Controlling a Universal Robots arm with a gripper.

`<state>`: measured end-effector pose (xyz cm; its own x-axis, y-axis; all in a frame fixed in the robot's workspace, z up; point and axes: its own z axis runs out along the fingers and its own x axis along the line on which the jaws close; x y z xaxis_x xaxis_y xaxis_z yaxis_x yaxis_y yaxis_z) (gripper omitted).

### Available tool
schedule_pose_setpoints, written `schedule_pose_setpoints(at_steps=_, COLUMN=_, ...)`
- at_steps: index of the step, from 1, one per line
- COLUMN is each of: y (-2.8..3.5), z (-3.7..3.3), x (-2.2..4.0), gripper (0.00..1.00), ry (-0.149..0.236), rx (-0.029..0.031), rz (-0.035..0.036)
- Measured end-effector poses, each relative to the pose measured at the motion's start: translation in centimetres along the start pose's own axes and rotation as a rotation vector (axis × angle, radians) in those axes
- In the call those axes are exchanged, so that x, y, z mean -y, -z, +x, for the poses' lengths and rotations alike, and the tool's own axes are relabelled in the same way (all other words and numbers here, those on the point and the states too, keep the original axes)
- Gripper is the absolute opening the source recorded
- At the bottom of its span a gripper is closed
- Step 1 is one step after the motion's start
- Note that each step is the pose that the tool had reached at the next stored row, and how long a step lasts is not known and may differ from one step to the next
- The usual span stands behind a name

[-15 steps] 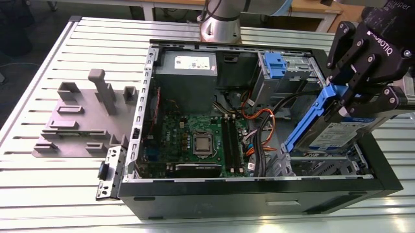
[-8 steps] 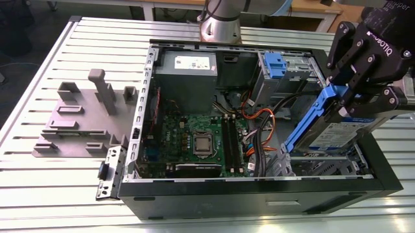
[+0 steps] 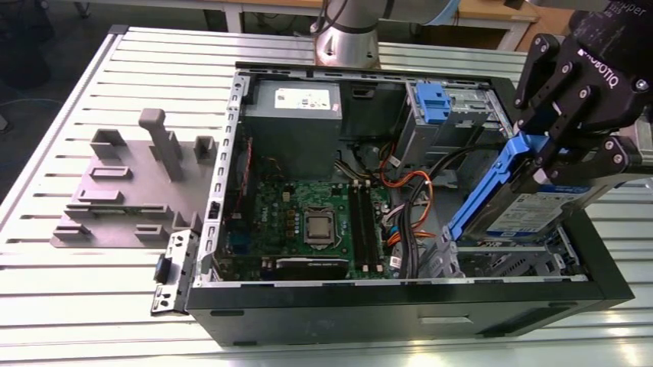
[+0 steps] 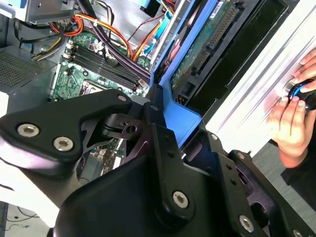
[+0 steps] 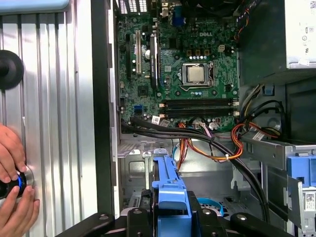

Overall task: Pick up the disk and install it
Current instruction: 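Insert the disk into the insertion slot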

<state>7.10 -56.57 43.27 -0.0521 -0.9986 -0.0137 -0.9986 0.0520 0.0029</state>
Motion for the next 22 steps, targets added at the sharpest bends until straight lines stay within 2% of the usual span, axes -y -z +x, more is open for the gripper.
schedule_pose_setpoints(at_steps=9, y=0.03, z=0.0, x=0.0, gripper=0.37, ry=0.016, rx=-0.0003, rz=-0.0002)
schedule_pose_setpoints(at_steps=15, y=-0.16, z=0.01, x=0.0, gripper=0.37, ry=0.014, rx=-0.0011, rz=-0.0002)
schedule_pose_setpoints(at_steps=16, y=-0.24, z=0.02, x=0.0, gripper=0.37, ry=0.013, rx=-0.0006, rz=-0.0002)
schedule_pose_setpoints(at_steps=17, y=-0.53, z=0.07, x=-0.01, gripper=0.37, ry=0.013, rx=0.0046, rz=-0.0002)
schedule_pose_setpoints(at_steps=18, y=-0.5, z=0.08, x=-0.01, gripper=0.37, ry=0.012, rx=0.0018, rz=-0.0001)
schedule_pose_setpoints(at_steps=20, y=-0.44, z=0.08, x=0.0, gripper=0.37, ry=0.012, rx=-0.0001, rz=-0.0002)
schedule_pose_setpoints(at_steps=22, y=-0.47, z=0.09, x=0.0, gripper=0.37, ry=0.012, rx=0.0002, rz=-0.0002)
